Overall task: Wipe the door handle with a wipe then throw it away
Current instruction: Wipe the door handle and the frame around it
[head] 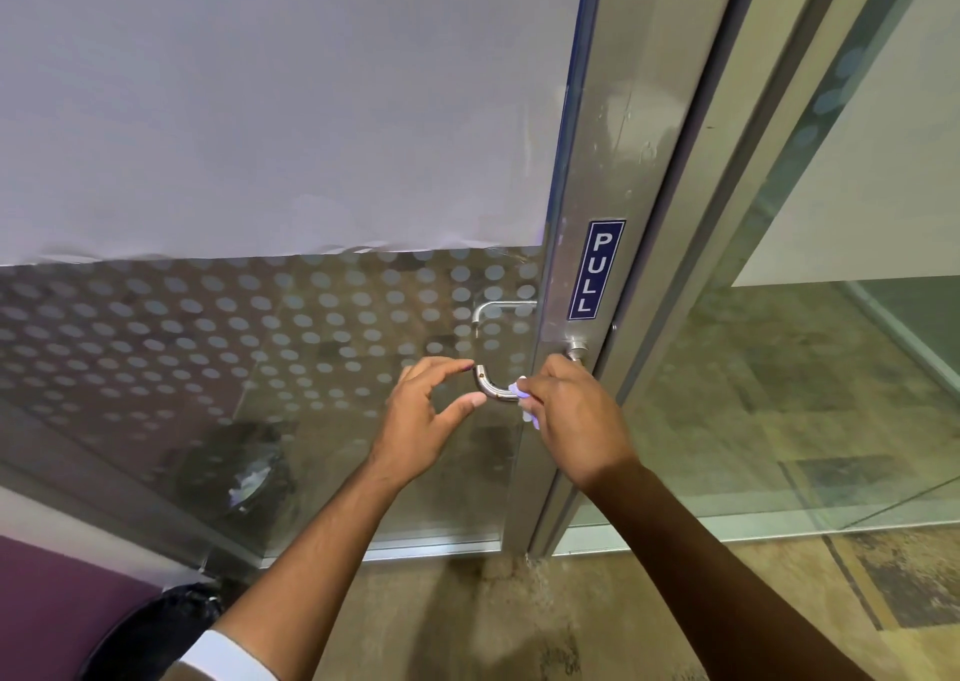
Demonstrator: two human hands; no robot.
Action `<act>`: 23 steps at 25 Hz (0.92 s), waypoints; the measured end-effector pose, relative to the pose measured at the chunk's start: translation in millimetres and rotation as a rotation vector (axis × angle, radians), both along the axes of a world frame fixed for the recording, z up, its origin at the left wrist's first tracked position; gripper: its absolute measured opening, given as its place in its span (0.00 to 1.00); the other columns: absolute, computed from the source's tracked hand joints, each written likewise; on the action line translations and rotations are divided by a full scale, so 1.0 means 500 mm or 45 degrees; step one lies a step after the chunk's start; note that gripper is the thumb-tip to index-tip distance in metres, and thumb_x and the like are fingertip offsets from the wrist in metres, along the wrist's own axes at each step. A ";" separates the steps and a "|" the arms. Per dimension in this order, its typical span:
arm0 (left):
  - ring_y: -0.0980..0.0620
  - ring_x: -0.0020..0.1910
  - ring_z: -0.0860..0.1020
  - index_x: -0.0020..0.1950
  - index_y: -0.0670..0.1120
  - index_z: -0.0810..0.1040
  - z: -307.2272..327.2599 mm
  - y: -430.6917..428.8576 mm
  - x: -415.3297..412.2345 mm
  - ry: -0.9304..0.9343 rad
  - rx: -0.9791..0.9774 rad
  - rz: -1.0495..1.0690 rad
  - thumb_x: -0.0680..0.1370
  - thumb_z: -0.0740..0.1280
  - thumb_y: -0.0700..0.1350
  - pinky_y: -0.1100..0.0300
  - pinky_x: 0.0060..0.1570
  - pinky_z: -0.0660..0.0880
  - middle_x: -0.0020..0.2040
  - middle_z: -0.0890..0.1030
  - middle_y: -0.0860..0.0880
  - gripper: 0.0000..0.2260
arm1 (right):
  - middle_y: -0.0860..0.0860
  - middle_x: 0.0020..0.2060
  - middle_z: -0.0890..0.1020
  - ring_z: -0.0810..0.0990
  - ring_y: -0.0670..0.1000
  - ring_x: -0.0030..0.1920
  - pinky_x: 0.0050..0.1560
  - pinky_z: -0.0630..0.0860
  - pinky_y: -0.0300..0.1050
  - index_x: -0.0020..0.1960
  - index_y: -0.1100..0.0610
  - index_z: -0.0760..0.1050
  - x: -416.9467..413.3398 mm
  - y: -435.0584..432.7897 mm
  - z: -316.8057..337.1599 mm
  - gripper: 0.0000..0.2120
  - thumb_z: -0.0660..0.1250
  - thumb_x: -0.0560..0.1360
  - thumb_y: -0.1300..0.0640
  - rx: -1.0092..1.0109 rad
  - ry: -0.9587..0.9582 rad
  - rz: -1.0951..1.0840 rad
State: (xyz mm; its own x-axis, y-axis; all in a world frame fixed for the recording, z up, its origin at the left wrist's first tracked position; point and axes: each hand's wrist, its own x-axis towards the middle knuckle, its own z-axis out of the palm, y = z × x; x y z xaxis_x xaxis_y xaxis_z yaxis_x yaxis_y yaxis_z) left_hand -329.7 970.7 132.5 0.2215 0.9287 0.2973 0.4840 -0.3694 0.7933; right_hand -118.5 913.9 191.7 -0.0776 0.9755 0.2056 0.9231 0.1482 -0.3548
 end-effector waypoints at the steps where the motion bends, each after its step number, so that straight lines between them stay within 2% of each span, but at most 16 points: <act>1: 0.64 0.59 0.75 0.67 0.52 0.84 0.000 0.002 0.002 -0.012 0.002 -0.006 0.77 0.78 0.50 0.61 0.58 0.71 0.60 0.82 0.57 0.18 | 0.48 0.43 0.72 0.78 0.54 0.47 0.41 0.72 0.47 0.53 0.52 0.85 -0.017 0.006 0.006 0.07 0.68 0.82 0.57 -0.014 0.025 0.006; 3: 0.62 0.59 0.76 0.65 0.52 0.85 0.000 0.003 0.004 -0.042 -0.003 -0.009 0.77 0.78 0.49 0.56 0.62 0.74 0.59 0.83 0.56 0.16 | 0.48 0.43 0.72 0.78 0.53 0.47 0.40 0.70 0.46 0.49 0.50 0.85 -0.044 0.011 0.010 0.06 0.68 0.81 0.54 -0.024 0.038 -0.004; 5: 0.60 0.60 0.77 0.64 0.54 0.86 0.002 0.005 0.005 -0.054 -0.011 -0.010 0.78 0.78 0.48 0.53 0.64 0.75 0.58 0.83 0.58 0.15 | 0.47 0.43 0.71 0.78 0.53 0.47 0.42 0.68 0.45 0.50 0.49 0.85 -0.045 0.008 0.005 0.06 0.69 0.80 0.52 -0.011 0.006 -0.051; 9: 0.60 0.59 0.76 0.62 0.58 0.85 0.007 0.006 0.005 -0.051 -0.044 -0.018 0.77 0.78 0.50 0.54 0.63 0.76 0.57 0.82 0.63 0.14 | 0.46 0.42 0.70 0.78 0.54 0.48 0.44 0.69 0.47 0.53 0.47 0.86 -0.019 -0.003 -0.003 0.07 0.69 0.80 0.50 0.010 -0.002 -0.150; 12: 0.58 0.58 0.76 0.61 0.59 0.84 0.010 0.007 0.006 -0.042 -0.081 -0.022 0.77 0.78 0.51 0.55 0.62 0.76 0.56 0.82 0.64 0.14 | 0.47 0.43 0.73 0.78 0.53 0.48 0.47 0.72 0.47 0.52 0.47 0.86 -0.036 0.006 0.002 0.07 0.69 0.81 0.48 0.018 0.013 -0.098; 17: 0.49 0.59 0.77 0.63 0.54 0.85 0.014 0.008 0.000 -0.032 -0.109 -0.028 0.78 0.77 0.45 0.53 0.63 0.76 0.57 0.84 0.58 0.13 | 0.46 0.44 0.76 0.79 0.53 0.50 0.55 0.74 0.52 0.53 0.44 0.85 -0.065 0.013 0.005 0.09 0.67 0.82 0.44 0.031 -0.024 -0.135; 20: 0.50 0.59 0.77 0.63 0.53 0.85 0.017 0.007 -0.001 -0.027 -0.121 -0.022 0.79 0.76 0.43 0.54 0.64 0.76 0.58 0.84 0.56 0.13 | 0.45 0.45 0.78 0.80 0.52 0.50 0.56 0.72 0.51 0.51 0.44 0.85 -0.056 0.012 -0.001 0.11 0.65 0.82 0.43 0.062 -0.088 -0.212; 23: 0.51 0.59 0.77 0.63 0.51 0.86 0.019 0.006 0.002 -0.043 -0.121 -0.010 0.79 0.75 0.42 0.53 0.64 0.75 0.58 0.85 0.54 0.13 | 0.46 0.44 0.81 0.81 0.52 0.51 0.58 0.72 0.53 0.48 0.45 0.86 -0.072 0.031 0.013 0.11 0.66 0.82 0.45 0.008 -0.026 -0.199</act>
